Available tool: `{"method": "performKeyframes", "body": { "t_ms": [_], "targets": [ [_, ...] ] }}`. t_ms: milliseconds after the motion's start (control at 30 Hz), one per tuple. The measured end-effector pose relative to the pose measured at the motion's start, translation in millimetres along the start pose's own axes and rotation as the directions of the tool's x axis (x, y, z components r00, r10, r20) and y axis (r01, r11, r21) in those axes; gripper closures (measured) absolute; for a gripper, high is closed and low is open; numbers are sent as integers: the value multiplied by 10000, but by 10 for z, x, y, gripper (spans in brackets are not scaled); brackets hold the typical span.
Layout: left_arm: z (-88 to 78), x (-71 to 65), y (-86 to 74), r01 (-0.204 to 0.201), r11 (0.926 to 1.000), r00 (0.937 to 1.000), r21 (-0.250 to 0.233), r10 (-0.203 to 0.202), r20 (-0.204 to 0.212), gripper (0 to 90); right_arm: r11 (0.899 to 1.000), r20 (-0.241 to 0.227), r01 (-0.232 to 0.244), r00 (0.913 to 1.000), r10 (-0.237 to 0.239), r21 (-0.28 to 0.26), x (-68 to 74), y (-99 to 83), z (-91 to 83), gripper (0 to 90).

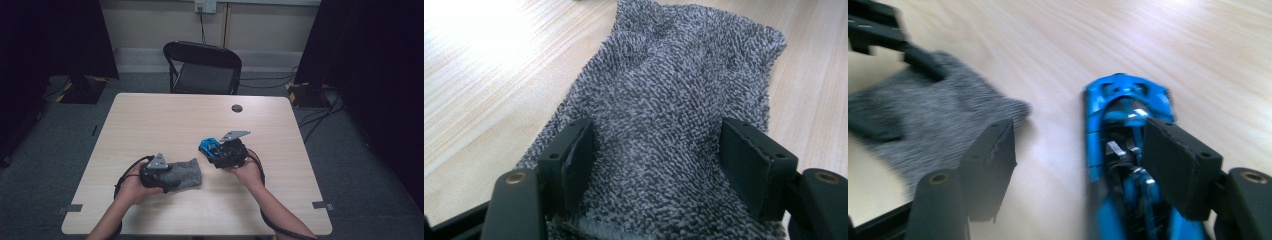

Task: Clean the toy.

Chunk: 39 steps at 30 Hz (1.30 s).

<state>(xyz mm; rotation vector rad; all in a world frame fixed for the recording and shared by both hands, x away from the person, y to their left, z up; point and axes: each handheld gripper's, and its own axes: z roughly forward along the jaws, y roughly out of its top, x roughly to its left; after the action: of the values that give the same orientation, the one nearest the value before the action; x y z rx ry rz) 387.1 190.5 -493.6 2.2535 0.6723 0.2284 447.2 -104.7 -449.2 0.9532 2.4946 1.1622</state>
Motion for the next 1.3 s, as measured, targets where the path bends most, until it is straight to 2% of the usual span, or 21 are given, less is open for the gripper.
{"method": "performKeyframes", "body": {
  "t_ms": [233, 333, 467, 533, 733, 867, 1033, 1133, 1167, 1233, 1300],
  "targets": [
    [1, 0, -7, 13, 10000, 10000, -70, -13, 12, 307, 9972, 457, -147, 9989, 114, 734, -201, 137, 270, 248],
    [2, 2, -9, 14, 10000, 10000, -86, -13, 22, 307, 9950, 472, -275, 9986, 231, 957, -268, 181, 388, 237],
    [4, 4, -13, 48, 9999, 10000, -151, -48, 45, 307, 9926, 413, -371, 9986, 325, 1159, -301, 209, 523, 225],
    [1, 8, -17, 16, 9999, 10000, -136, -15, 60, 307, 9893, 480, -202, 9988, 134, 1445, -287, 202, 579, 214],
    [0, 15, -24, 0, 9998, 9999, -190, 2, 107, 307, 9856, 549, 130, 9982, -225, 1685, -287, 156, 572, 197],
    [1, 17, -24, 8, 9998, 9999, -199, -6, 122, 307, 9834, 484, 51, 9987, -141, 1816, -314, 104, 544, 180],
    [2, 16, -22, 14, 9998, 9999, -181, -12, 113, 307, 9808, 661, -16, 9977, -115, 1949, -300, 37, 570, 161],
    [4, 18, -23, 30, 9998, 9999, -199, -27, 132, 307, 9748, 792, 327, 9955, -513, 2207, -279, 7, 590, 144],
    [4, 19, -23, 40, 9998, 9999, -203, -37, 130, 307, 9715, 725, 420, 9955, -605, 2333, -270, -3, 599, 148],
    [5, 21, -25, 51, 9998, 9999, -211, -48, 136, 307, 9710, 691, 441, 9957, -619, 2350, -270, -4, 596, 144],
    [5, 23, -25, 48, 9997, 9999, -220, -45, 149, 307, 9692, 554, 361, 9972, -510, 2437, -280, -4, 599, 143]
  ]
}}
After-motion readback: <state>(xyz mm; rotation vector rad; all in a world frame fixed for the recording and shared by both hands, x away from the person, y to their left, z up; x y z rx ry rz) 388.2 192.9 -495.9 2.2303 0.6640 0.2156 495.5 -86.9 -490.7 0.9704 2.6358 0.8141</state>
